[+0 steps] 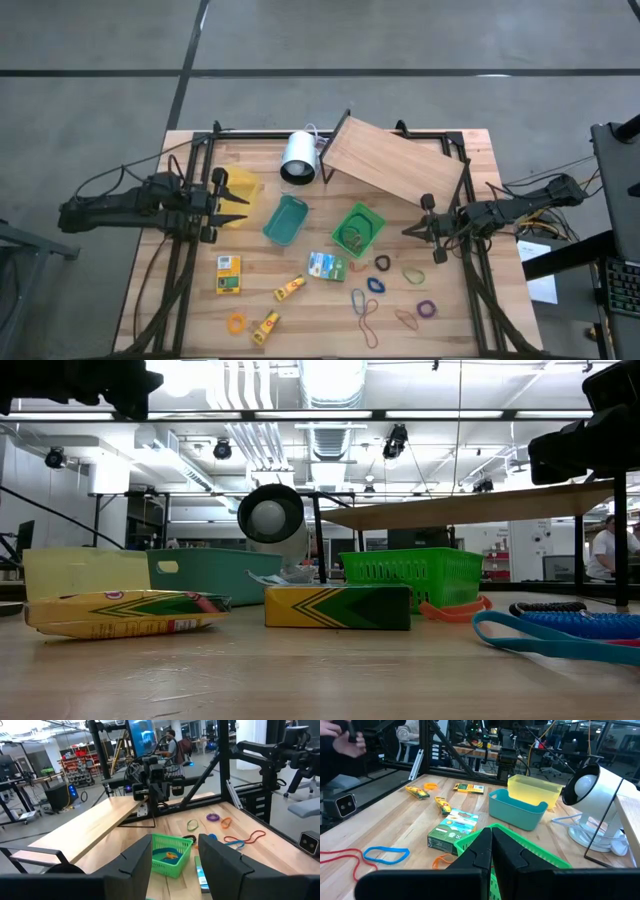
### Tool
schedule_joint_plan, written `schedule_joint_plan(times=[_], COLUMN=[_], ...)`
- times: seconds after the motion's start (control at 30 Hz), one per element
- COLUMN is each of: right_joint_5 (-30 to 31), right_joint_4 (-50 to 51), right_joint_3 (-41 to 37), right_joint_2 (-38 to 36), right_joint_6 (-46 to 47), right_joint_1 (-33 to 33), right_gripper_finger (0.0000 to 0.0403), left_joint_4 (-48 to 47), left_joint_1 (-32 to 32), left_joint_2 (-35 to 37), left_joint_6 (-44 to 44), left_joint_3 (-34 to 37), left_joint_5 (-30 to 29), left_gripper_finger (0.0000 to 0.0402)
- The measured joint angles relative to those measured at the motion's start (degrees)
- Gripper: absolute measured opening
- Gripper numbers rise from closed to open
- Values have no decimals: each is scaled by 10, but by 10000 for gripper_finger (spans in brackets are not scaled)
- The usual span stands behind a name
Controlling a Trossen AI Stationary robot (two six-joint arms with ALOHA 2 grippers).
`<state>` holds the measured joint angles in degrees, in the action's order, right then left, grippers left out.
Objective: Pick & Place Office Desk Supplies
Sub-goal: Put the top left orange rubber band into the green bin
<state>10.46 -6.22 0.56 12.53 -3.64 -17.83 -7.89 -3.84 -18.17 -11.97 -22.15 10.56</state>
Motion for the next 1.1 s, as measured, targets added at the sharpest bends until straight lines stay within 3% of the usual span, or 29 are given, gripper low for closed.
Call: schedule_joint_plan(times=[1.1], right_joint_5=[0], right_joint_4=[0], right_joint_3=[0], right_joint_2=[0], right_joint_6=[0], right_joint_1=[0], right_gripper_finger=[8], left_joint_4=[-29], left_joint_1=[0], left_joint_2=[0], left_joint_6=[0], left_joint_3=[0], left_joint_5=[0], left_gripper_finger=[164])
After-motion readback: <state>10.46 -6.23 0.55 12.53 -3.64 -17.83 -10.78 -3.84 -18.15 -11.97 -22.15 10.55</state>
